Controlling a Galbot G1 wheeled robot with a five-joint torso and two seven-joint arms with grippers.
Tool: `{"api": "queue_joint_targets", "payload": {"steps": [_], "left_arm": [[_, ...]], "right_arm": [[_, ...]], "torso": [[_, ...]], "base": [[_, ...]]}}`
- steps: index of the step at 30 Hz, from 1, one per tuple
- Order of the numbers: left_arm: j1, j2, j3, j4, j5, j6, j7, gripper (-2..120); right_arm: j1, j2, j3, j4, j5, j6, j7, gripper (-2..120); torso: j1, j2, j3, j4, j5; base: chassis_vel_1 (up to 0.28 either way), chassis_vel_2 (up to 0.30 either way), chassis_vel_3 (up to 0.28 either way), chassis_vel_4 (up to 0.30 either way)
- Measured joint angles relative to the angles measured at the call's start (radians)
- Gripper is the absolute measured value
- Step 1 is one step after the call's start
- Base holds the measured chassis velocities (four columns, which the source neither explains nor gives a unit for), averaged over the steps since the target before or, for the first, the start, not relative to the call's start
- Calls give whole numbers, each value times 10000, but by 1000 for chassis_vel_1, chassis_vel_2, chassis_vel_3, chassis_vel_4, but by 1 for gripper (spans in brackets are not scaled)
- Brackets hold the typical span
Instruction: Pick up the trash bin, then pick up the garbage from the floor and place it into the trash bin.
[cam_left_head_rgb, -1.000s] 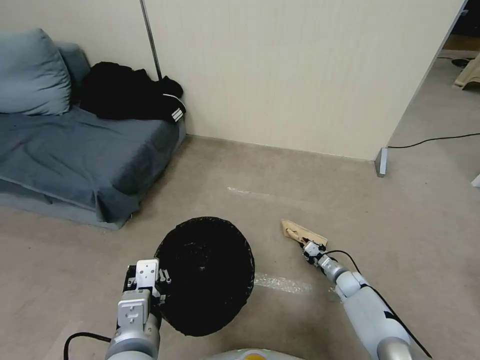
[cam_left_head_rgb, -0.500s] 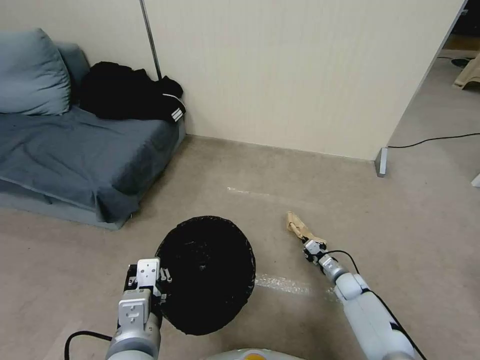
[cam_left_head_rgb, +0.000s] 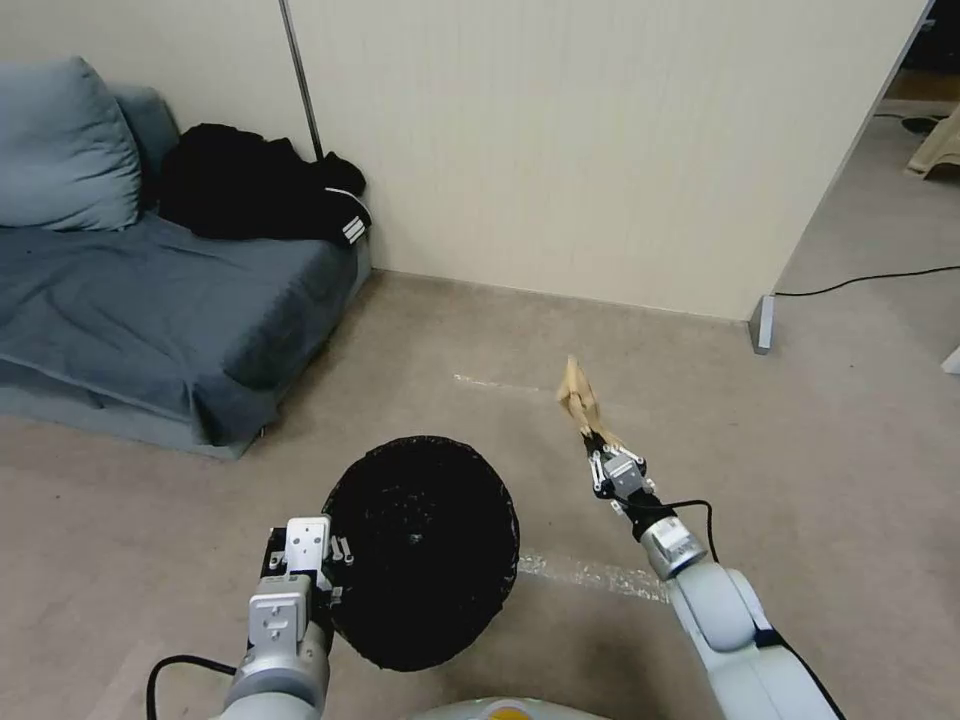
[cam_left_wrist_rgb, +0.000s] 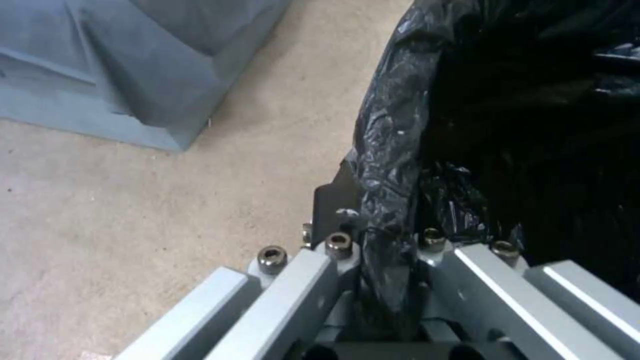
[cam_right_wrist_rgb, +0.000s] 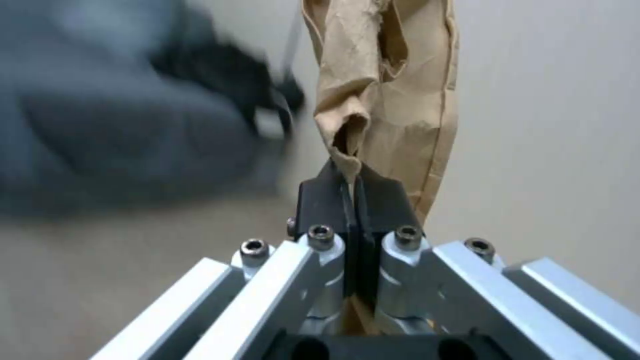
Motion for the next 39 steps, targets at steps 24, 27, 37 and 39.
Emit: {"api": "queue_joint_targets", "payload": {"steps": [24,27,37,39], "left_arm": [[-107,24,48,128,-17,0,65,0],[-116,17,119,114,-1,0,77,0],[-114,2,227,39,17,2,85,0],[-115,-3,255,35,18,2,85,0]], "right_arm": [[-1013,-241,-2278,163,626,1266,-3686,0],[-862,-146,-2387,-50,450,1196,-3473,0],[-599,-15,-2429,-346,-16,897,-2744,9],[-599,-12,-2431,-348,-35,874,-2707,14]], "torso": [[0,0,1,0,2],[0,0,1,0,2],[0,-1,2,0,3],[0,0,1,0,3]], "base": [[0,0,0,0],[0,0,0,0],[0,0,0,0],[0,0,0,0]]}}
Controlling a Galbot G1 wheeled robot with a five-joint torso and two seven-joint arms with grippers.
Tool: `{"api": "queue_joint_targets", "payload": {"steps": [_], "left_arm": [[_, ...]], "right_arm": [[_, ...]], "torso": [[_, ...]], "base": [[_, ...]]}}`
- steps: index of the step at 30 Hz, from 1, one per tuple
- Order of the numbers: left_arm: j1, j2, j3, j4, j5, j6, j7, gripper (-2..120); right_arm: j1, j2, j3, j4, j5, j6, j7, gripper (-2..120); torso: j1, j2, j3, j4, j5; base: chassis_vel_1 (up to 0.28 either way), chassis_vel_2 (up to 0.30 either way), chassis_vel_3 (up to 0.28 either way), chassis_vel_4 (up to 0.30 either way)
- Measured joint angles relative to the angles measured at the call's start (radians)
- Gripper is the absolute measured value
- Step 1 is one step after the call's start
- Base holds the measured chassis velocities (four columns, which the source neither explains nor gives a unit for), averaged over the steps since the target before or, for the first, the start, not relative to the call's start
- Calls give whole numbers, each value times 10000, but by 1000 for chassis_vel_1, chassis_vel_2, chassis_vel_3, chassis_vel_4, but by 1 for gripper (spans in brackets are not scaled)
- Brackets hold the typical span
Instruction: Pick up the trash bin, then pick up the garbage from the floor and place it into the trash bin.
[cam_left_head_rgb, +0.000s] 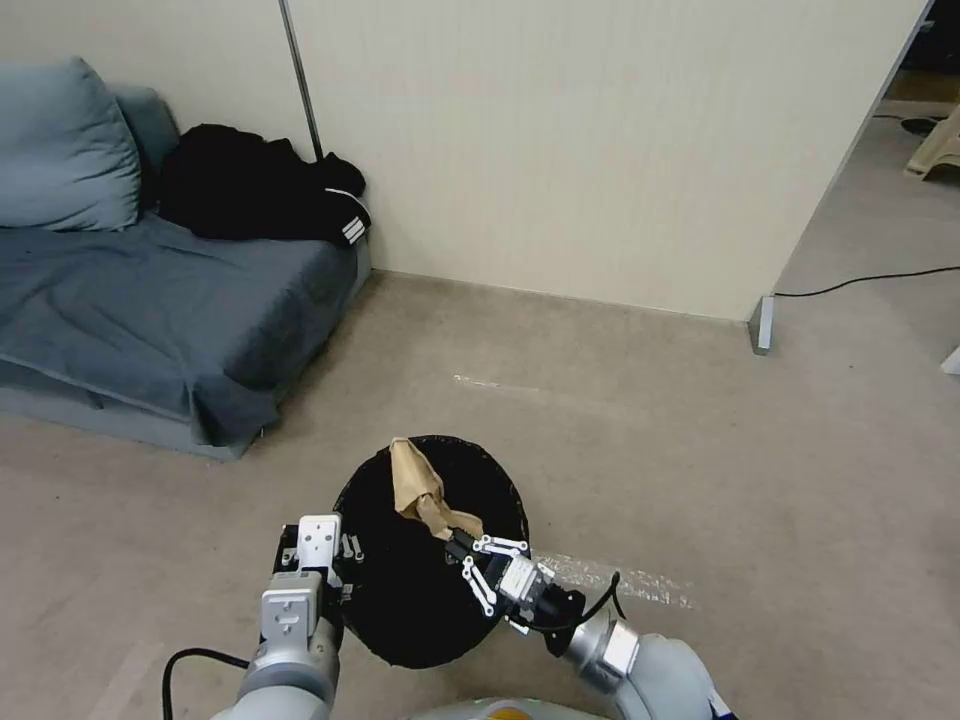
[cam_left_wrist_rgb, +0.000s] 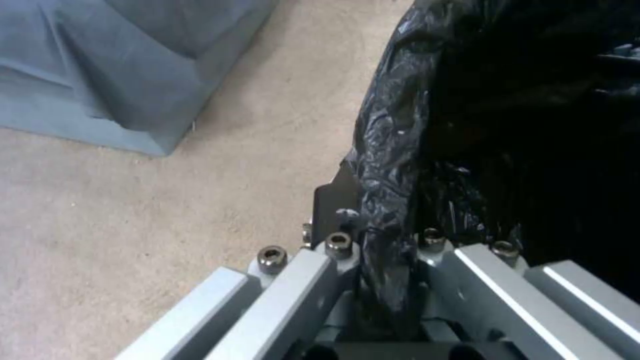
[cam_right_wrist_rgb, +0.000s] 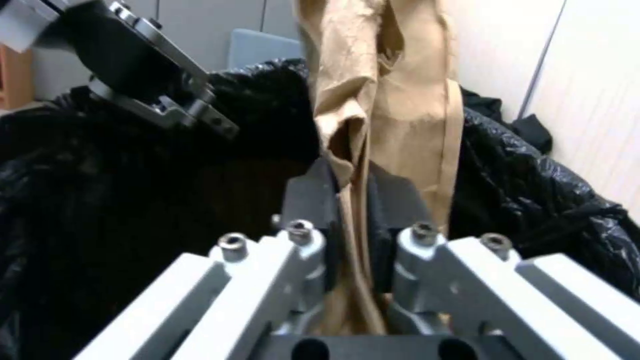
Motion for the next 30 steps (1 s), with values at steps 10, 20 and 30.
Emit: {"api": "queue_joint_targets", "payload": {"steps": [10,20,30], "left_arm": [[-10,-12,-47,-35,18,-70,97,0],[-37,-59,-55,-36,117,-125,127,0],[-57,-61,-114,-27,175,-172,146,0]], "right_arm": [[-207,-73,-165,248,-215,-23,168,52],[-579,-216,-448,481,-476,188,139,90],[-878,-294,-386,801,-647,438,119,100]], "torso": [[1,0,0,0,0],[0,0,0,0,0],[0,0,0,0,0]], "base": [[0,0,0,0],[0,0,0,0],[0,0,0,0]]}}
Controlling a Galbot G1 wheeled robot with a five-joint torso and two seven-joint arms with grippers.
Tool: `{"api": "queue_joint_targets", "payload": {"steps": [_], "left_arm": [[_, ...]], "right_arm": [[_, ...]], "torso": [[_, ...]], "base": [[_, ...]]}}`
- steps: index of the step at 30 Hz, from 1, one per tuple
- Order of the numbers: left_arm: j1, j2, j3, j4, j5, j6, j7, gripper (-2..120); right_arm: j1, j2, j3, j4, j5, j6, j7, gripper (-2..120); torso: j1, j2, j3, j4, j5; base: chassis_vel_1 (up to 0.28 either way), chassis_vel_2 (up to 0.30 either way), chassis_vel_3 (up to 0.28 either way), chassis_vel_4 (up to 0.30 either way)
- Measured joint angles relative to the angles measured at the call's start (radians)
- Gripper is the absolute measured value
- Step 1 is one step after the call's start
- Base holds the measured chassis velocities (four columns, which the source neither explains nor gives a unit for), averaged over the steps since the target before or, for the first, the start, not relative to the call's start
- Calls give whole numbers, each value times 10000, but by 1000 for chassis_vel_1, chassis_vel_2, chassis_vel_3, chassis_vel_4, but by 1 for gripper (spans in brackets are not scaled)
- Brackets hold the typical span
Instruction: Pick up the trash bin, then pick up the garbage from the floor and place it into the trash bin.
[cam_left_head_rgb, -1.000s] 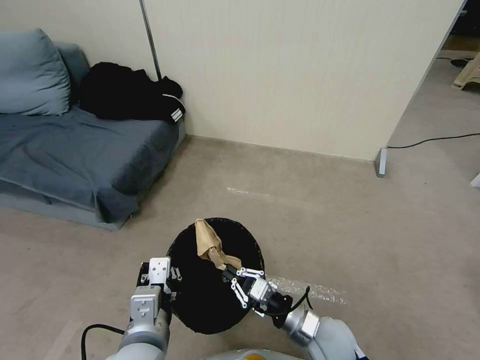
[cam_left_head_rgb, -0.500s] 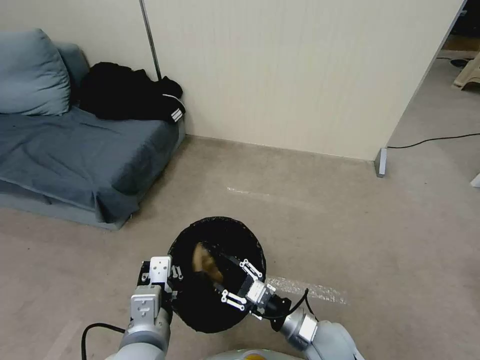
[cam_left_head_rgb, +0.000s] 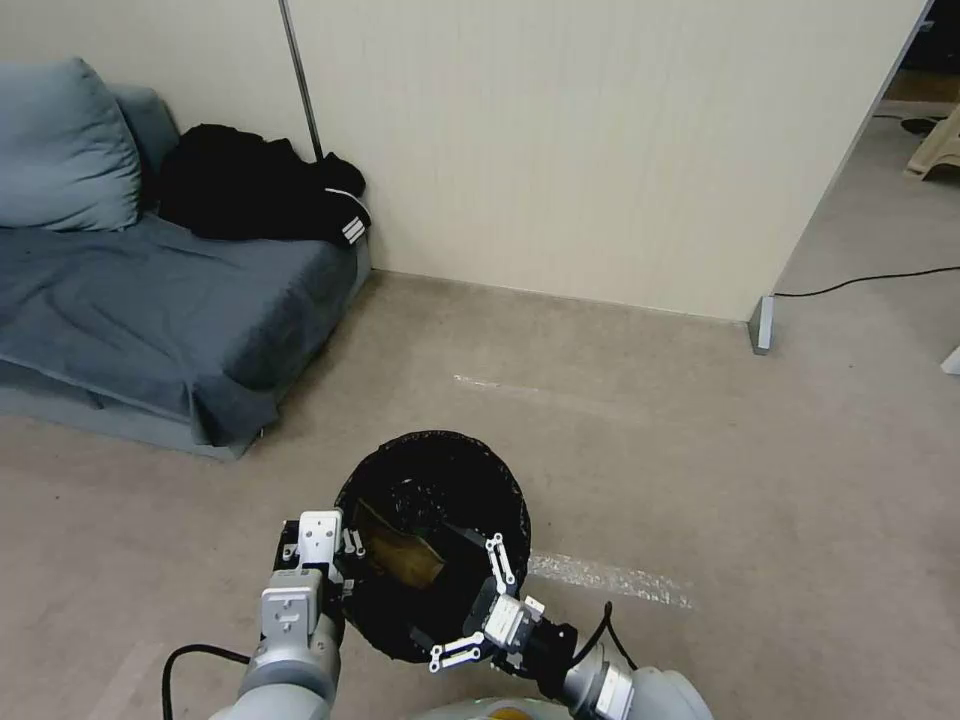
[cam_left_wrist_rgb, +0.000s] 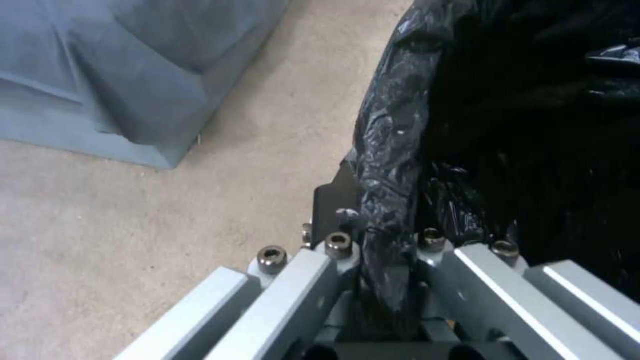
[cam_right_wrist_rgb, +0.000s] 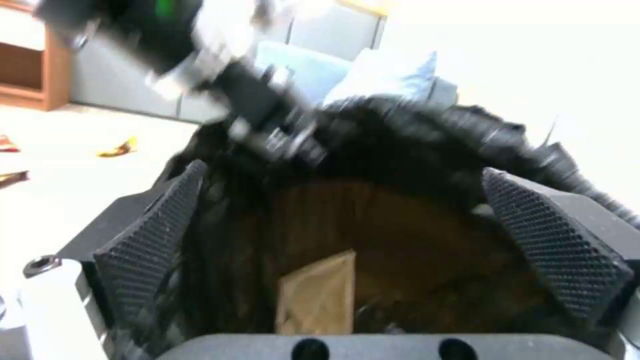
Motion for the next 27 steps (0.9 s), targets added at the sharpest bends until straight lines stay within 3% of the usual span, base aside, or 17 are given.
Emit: {"api": "queue_joint_targets", "payload": {"steps": [8,11,18,27], "left_arm": [[-9,9,-15,155,277,-150,240,0],[-23,20,-123,185,325,-228,288,0],[-97,40,-364,187,154,-266,308,0],[-128,72,-573,186,-175,-265,270,0]], "right_arm": [[-182,311,640,1202,-205,-136,1583,100],[-442,608,1301,1915,-477,-634,2921,100],[-1498,1255,1673,2823,-1066,-1340,4738,100],[-2132,1988,1987,2633,-1428,-1171,5385,100]], "torso": [[0,0,0,0,0],[0,0,0,0,1],[1,0,-1,-2,-1],[1,0,0,0,-1]], "base": [[0,0,0,0],[0,0,0,0],[0,0,0,0],[0,0,0,0]]}}
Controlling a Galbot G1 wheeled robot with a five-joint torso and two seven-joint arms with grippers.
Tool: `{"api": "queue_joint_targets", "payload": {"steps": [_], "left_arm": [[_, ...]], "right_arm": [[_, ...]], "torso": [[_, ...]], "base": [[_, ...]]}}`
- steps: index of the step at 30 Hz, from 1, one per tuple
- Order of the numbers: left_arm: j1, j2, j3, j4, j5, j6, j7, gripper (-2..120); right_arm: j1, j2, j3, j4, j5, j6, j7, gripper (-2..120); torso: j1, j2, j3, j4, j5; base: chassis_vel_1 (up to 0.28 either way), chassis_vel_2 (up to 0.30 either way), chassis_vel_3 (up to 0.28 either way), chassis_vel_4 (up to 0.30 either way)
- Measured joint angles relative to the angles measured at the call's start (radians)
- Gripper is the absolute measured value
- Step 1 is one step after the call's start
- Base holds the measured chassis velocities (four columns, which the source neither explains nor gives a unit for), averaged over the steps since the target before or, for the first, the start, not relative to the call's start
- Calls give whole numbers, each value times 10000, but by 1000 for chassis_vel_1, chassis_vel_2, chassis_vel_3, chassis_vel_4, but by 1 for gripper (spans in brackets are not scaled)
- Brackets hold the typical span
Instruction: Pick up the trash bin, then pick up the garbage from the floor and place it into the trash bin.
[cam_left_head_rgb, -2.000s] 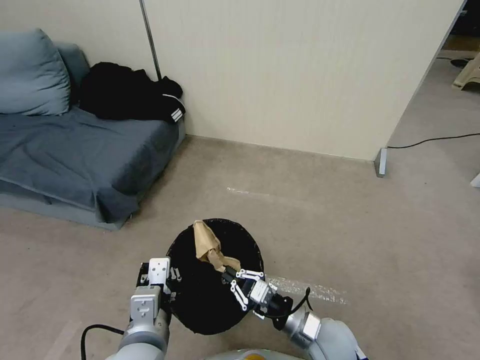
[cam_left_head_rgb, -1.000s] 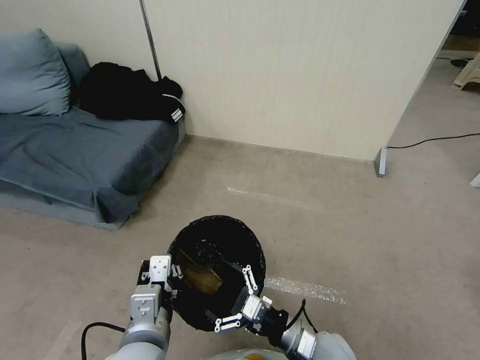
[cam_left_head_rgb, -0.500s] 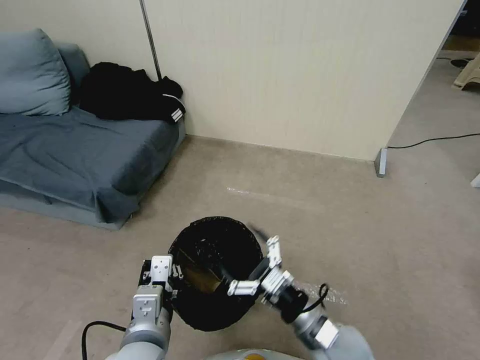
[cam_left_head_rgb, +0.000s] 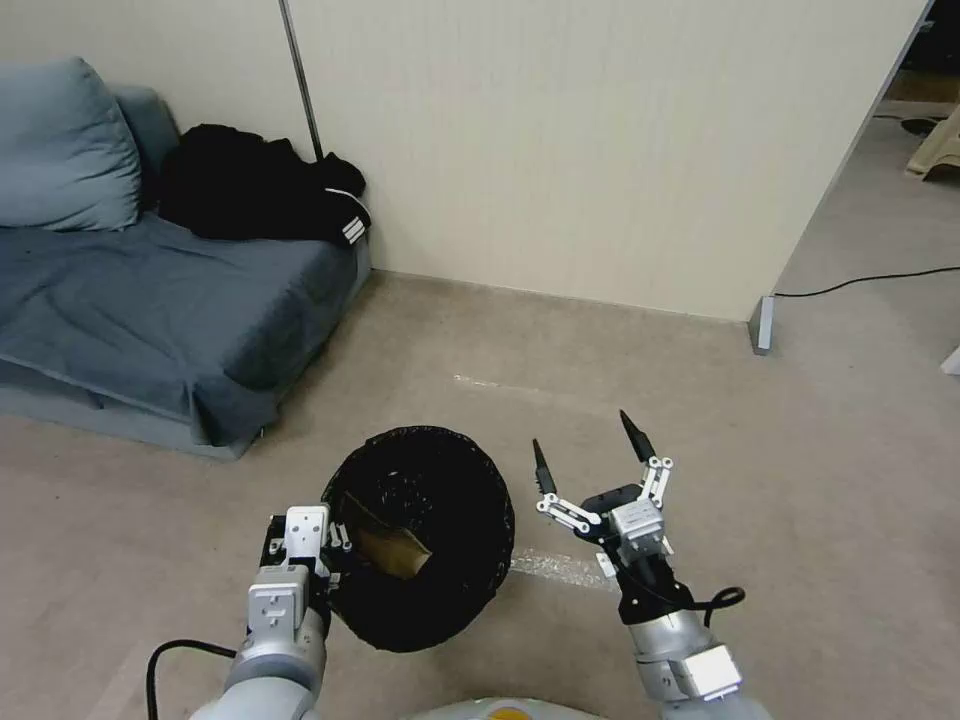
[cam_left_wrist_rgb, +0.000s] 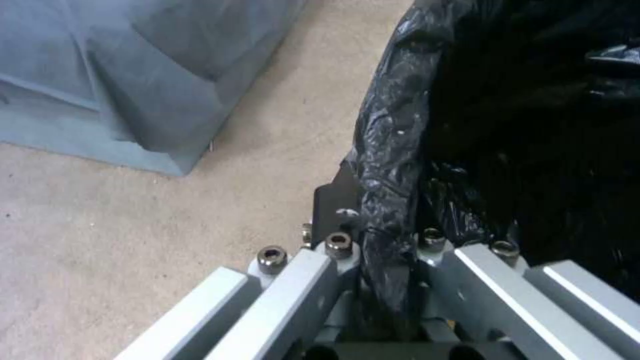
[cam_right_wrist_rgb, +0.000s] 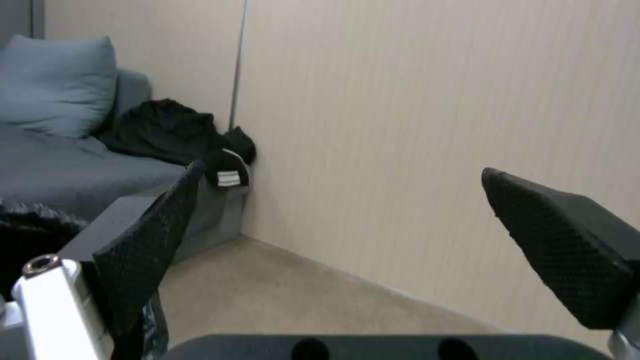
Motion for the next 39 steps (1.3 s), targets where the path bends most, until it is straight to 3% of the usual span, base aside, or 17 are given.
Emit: {"api": "queue_joint_targets", "payload": {"steps": [21,39], "left_arm": [[-37,9,5,-46,-100,94,52,0],[-39,-56,11,-76,-93,111,78,0]], "right_arm": [[225,180,-27,-558,449,605,183,100],[371,244,-99,-683,336,591,66,100]], "torso": [[0,0,0,0,0],[0,-1,0,0,1]], "base": [[3,2,2,3],[93,89,96,87]]}}
